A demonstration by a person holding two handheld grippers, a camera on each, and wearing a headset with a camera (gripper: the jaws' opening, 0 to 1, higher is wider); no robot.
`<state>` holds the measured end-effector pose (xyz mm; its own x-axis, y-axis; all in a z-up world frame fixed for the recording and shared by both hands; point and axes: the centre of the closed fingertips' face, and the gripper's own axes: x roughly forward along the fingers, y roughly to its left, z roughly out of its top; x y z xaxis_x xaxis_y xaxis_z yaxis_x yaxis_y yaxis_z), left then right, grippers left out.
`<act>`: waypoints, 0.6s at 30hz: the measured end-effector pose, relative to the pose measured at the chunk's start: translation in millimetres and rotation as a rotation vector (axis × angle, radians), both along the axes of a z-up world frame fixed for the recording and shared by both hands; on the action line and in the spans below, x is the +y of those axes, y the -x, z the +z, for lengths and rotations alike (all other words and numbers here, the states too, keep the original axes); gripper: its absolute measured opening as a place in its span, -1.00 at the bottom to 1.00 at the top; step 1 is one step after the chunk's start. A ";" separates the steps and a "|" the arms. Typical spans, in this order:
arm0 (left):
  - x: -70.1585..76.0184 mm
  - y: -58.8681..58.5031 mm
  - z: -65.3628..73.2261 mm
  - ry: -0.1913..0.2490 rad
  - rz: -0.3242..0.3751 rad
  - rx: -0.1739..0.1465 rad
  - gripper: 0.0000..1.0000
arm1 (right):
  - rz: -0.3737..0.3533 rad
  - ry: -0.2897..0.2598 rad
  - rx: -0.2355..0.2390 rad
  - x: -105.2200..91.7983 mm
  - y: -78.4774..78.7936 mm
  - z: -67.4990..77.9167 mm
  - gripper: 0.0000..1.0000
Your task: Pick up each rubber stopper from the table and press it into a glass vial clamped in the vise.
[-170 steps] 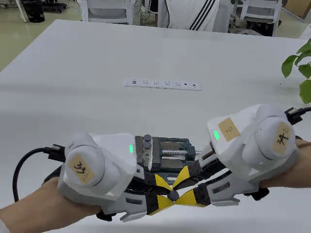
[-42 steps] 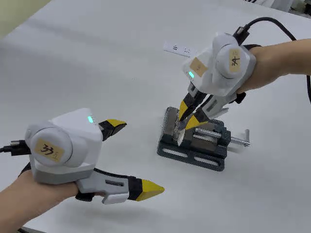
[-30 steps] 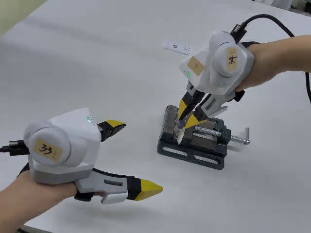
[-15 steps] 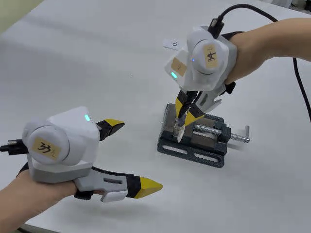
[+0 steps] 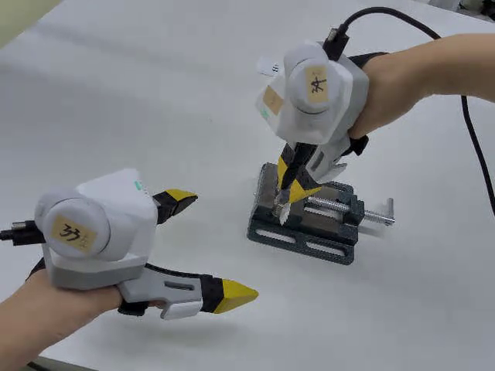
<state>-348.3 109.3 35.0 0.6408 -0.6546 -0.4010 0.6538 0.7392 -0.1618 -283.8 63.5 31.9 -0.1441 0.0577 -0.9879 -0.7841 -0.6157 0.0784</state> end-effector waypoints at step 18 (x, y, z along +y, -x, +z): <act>-0.1 2.0 2.6 0.005 0.000 -0.001 0.76 | -0.147 0.046 -0.067 4.3 -2.9 0.6 -0.92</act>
<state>-350.2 109.2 37.5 0.6410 -0.6566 -0.3975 0.6541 0.7382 -0.1647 -280.9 67.7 32.5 -0.0716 0.0279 -0.9970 -0.8698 -0.4910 0.0487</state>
